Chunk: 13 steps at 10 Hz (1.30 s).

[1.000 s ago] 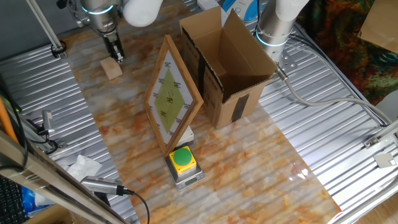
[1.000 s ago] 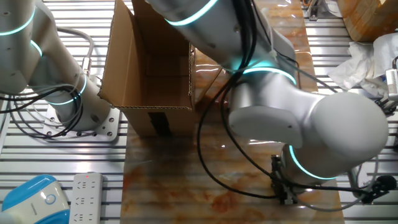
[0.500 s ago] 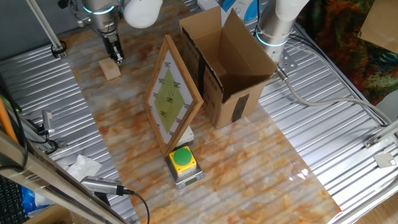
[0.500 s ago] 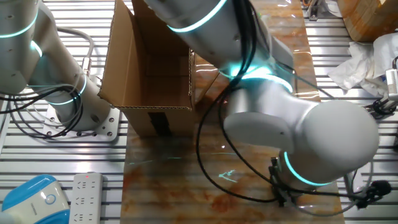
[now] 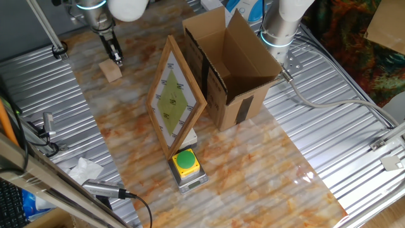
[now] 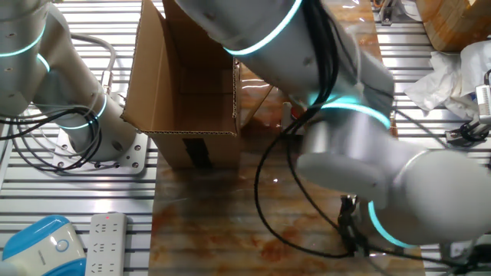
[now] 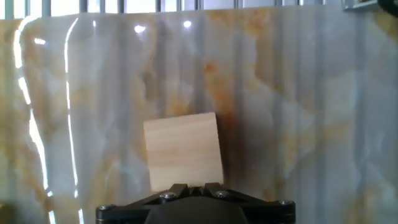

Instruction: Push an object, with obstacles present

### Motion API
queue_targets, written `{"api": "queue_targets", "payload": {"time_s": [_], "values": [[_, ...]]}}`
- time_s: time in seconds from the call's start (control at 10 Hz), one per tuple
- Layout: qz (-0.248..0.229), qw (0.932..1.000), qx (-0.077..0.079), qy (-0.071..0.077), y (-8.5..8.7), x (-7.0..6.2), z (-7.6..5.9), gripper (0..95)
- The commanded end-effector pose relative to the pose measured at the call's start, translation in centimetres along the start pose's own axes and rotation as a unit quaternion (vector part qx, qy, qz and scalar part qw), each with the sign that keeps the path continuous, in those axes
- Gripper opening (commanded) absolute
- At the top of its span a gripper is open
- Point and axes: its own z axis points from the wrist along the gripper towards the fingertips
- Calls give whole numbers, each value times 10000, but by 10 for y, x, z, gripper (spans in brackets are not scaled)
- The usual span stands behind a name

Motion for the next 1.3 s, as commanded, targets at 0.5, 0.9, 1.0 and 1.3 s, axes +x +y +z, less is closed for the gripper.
{"api": "queue_targets", "payload": {"time_s": [0.5, 0.9, 1.0, 1.3], "values": [[-201, 9979, 525, 308, -2, 15, -19, 0], [-281, 9975, 626, 194, -2, 15, -19, 0], [-315, 9969, 696, 181, -2, 15, -19, 0], [-526, 9938, 963, 174, -2, 15, -19, 0]]}}
